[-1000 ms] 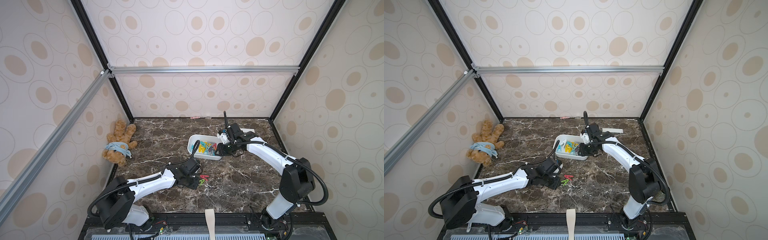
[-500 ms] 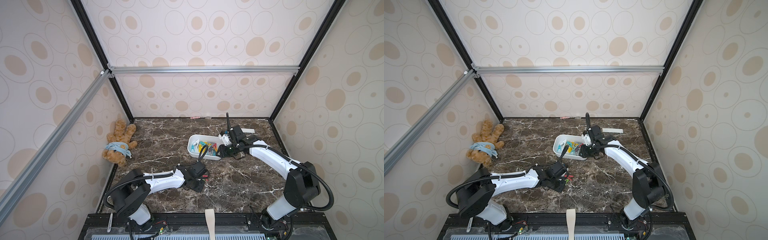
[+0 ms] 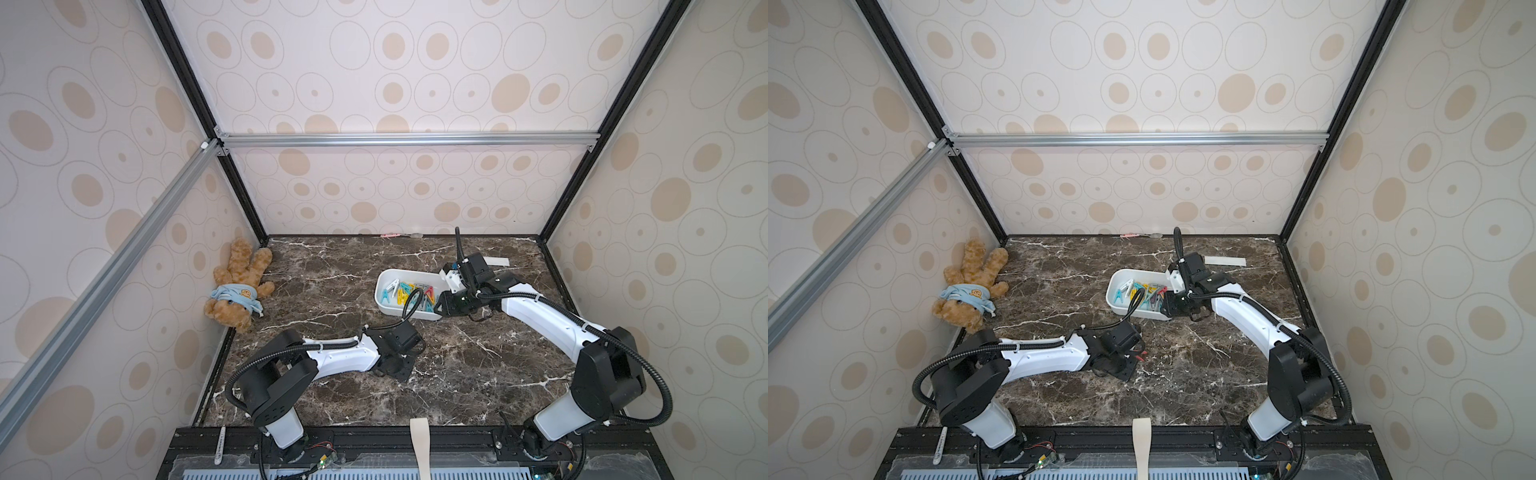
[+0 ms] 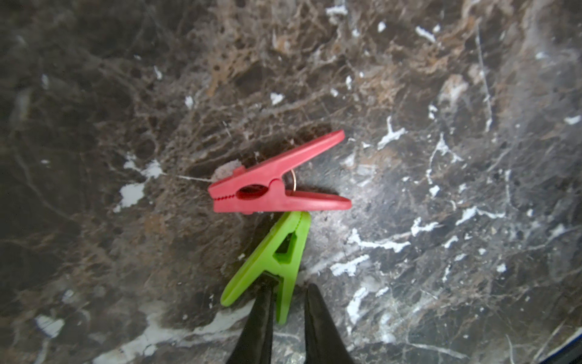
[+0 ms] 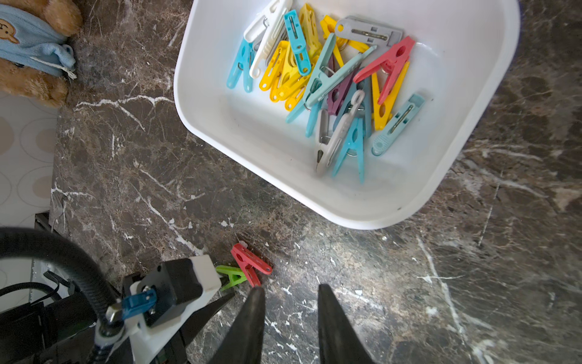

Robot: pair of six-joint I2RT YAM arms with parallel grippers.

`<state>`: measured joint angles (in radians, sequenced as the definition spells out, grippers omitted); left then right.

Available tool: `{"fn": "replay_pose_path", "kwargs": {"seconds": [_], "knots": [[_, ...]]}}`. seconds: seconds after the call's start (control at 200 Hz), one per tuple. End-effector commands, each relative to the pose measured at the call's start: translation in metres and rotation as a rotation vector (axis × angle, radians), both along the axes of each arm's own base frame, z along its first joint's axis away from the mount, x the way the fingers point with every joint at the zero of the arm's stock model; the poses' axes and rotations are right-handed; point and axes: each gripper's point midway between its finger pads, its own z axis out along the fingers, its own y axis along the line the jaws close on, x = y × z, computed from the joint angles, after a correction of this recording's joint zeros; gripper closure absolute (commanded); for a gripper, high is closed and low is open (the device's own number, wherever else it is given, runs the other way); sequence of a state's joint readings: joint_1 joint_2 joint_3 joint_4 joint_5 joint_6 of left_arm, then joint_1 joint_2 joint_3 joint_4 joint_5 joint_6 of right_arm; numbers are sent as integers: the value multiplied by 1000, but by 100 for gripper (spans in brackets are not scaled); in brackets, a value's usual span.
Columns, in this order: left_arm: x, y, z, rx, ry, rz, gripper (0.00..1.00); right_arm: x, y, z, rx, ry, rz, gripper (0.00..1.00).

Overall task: Put the clothespins into the storage box
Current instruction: Pick up the clothespin from the center of the board, then place the clothespin in the storage box.

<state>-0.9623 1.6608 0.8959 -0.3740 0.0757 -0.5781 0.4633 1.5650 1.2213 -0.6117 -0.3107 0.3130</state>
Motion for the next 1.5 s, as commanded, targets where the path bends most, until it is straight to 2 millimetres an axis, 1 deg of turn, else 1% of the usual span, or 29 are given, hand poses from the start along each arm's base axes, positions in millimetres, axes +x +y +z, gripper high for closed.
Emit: {"fn": "replay_pose_path", "kwargs": {"seconds": [0.0, 0.07, 0.135, 0.225, 0.305, 0.44, 0.57, 0.715, 0.78, 0.835, 0.93, 1.116, 1.191, 1.271, 1.376, 1.421, 1.496], "knots": [[6, -4, 0, 16, -24, 15, 86, -2, -3, 7, 5, -17, -5, 69], [5, -3, -1, 19, -21, 12, 90, -3, -3, 8, 9, -19, -3, 70], [3, -1, -2, 19, -18, 11, 96, -5, -3, 8, 13, -16, 0, 70], [2, 0, 2, 14, -21, 7, 100, -8, -3, 5, 17, -5, 8, 70], [2, -1, 7, 1, -25, 6, 100, -11, -4, 2, 12, 5, 14, 70], [1, -4, 24, -49, -46, 0, 100, -14, -5, -1, 8, 18, 19, 71], [-2, -9, 41, -113, -44, -11, 100, -14, -4, 1, 13, 17, 16, 72], [-1, -3, 61, -166, -45, 6, 100, -14, -5, 4, 16, 7, 7, 72], [5, 0, 71, -197, -51, 25, 100, -13, -4, 5, 19, 7, 7, 72], [14, 2, 80, -232, -54, 47, 100, -13, -4, 6, 23, 5, 9, 72], [35, 3, 99, -290, -66, 74, 100, -12, -3, 7, 31, -3, 7, 72], [84, 6, 140, -351, -144, 110, 100, -9, 2, 11, 32, 7, 28, 72], [105, 5, 152, -382, -162, 120, 100, -7, 2, 14, 26, 6, 35, 73], [130, 1, 162, -402, -184, 129, 100, -7, 2, 15, 23, 4, 35, 73], [162, -13, 174, -423, -217, 115, 100, -10, 1, 15, 26, 7, 30, 73], [176, -19, 174, -422, -224, 105, 100, -12, 0, 14, 28, 11, 27, 73], [196, -29, 170, -409, -218, 95, 100, -16, -2, 10, 26, 20, 19, 73]]}}
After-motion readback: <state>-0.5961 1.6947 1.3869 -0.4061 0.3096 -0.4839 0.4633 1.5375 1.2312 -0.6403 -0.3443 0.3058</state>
